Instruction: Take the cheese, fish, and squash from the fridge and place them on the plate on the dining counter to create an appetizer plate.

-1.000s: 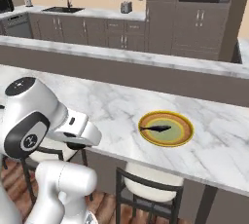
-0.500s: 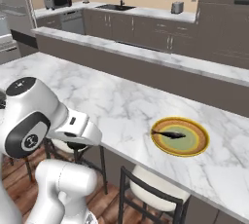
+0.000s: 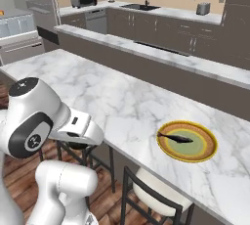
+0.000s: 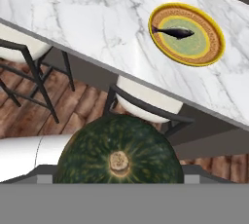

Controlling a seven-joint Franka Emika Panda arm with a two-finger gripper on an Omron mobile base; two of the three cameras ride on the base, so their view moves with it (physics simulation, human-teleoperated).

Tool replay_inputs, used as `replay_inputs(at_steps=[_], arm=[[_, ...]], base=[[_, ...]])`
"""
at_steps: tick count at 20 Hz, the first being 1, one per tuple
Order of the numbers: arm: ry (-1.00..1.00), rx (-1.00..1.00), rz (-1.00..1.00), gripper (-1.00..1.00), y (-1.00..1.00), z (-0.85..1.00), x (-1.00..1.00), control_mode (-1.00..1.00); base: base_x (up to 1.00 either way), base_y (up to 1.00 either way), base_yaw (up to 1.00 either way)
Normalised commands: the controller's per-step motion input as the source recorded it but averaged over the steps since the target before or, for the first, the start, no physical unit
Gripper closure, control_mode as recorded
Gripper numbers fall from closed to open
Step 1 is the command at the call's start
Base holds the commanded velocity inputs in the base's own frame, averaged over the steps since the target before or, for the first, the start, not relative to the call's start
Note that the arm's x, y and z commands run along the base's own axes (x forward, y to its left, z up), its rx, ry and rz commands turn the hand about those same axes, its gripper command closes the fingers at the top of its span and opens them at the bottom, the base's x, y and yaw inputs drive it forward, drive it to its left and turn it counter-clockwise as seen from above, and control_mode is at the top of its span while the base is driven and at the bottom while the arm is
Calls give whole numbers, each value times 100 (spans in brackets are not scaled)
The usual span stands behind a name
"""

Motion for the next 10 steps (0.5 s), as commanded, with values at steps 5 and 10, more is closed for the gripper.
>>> replay_inputs(at_steps=[5, 10], arm=[[-5, 2, 0, 100, -23, -2, 1, -100], [-2, 13, 0, 100, -96, 0, 0, -100]], base=[[6, -2, 0], [0, 0, 0]])
